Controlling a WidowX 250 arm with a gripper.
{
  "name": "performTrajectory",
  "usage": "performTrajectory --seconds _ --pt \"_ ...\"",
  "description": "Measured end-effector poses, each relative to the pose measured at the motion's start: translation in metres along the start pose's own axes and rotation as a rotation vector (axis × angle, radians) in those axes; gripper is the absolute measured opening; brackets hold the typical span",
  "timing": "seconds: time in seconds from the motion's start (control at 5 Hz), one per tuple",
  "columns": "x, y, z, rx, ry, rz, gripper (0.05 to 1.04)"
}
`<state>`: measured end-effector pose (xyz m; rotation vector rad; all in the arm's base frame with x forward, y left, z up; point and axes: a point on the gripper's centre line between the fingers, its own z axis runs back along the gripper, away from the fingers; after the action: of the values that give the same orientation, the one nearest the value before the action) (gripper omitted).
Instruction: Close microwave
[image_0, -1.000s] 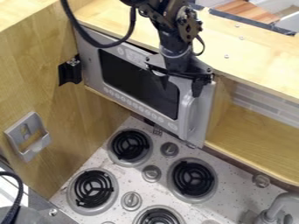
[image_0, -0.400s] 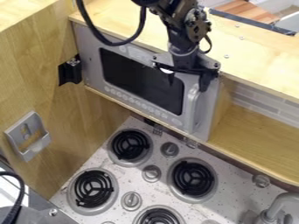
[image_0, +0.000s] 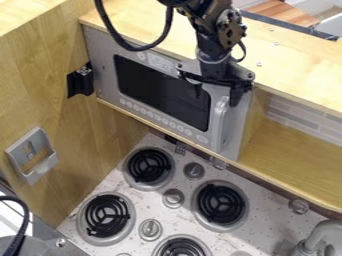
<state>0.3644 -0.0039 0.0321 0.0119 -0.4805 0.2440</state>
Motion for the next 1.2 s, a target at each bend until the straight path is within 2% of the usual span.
performTrajectory --seconds 0.2,0.6,0.8,1.0,1.2 --pt "0.008 0.01 0.018 0.033 -0.025 -0.015 0.998" --pt "-0.015 0.052 0.069 0.103 -0.035 -0.009 0.998" --pt "-0.024 0.071 0.105 0.111 -0.061 -0.007 0.998" --pt "-0.026 0.074 0.127 0.05 -0.092 -0.032 0.998" --pt "-0.024 0.076 0.131 0.044 -0.104 -0.034 0.998"
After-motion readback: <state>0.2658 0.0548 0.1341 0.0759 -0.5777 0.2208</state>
